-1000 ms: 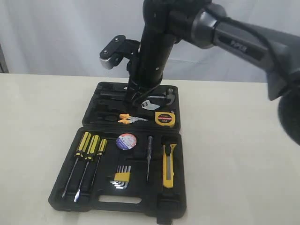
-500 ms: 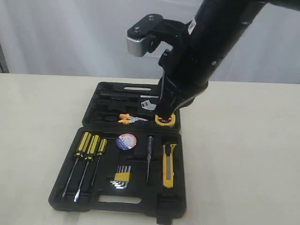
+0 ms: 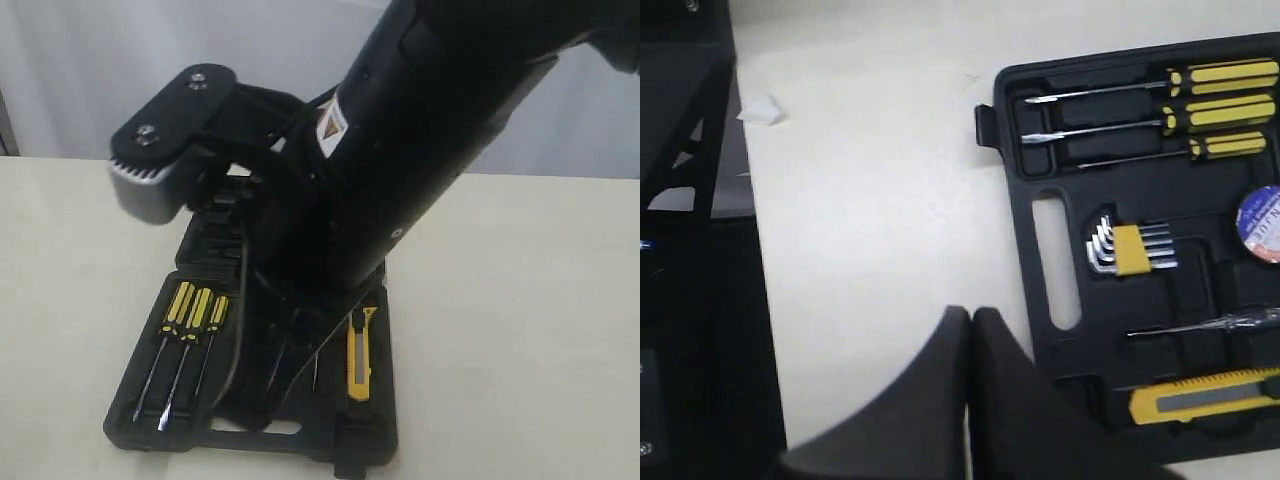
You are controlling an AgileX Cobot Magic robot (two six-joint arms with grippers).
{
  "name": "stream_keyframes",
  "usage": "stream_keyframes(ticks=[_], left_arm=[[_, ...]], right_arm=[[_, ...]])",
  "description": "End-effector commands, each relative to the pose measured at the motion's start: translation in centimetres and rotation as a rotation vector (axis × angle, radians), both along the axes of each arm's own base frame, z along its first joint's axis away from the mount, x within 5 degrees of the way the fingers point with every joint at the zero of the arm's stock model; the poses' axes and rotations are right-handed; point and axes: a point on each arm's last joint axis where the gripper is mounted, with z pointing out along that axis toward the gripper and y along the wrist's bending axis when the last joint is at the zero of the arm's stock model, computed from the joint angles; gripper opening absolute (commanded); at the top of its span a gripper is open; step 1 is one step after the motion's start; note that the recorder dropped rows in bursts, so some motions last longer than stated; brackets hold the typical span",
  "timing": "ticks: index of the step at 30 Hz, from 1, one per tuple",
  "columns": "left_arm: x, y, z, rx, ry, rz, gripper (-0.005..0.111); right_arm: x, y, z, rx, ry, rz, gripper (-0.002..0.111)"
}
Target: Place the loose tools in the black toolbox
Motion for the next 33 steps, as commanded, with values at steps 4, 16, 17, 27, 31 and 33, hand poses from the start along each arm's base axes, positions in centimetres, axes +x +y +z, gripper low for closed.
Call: stream_keyframes(ticks=[4, 16, 17, 27, 31, 33], left_arm=[[0.0, -0.1, 0.0, -0.012, -0.008, -0.004, 0.0], [0.0, -0.1, 0.0, -0.012, -0.008, -0.004, 0.0], [0.0, -0.1, 0.0, -0.012, -0.008, -0.004, 0.0], [0.0, -0.1, 0.0, -0.012, -0.008, -0.004, 0.0], [0.0, -0.1, 0.0, -0.012, -0.008, -0.004, 0.0], [0.0, -0.1, 0.0, -0.012, -0.008, -0.004, 0.0]], right_arm=[[-2.7, 3.3, 0.0, -0.029, -0.005, -0.002, -0.001], [-3.9, 6.1, -0.3, 0.0, -0.049, -0.027, -0.001], [-3.8, 6.2, -0.4, -0.003, -0.045, -0.027, -0.001], [-3.1, 5.1, -1.6, -0.251, -0.284, -0.191, -0.001], [-4.5, 5.8, -4.8, -0.342, -0.352, -0.086, -0.001], [-5.4, 6.4, -6.3, -0.307, -0.34, -0.052, -0.001]])
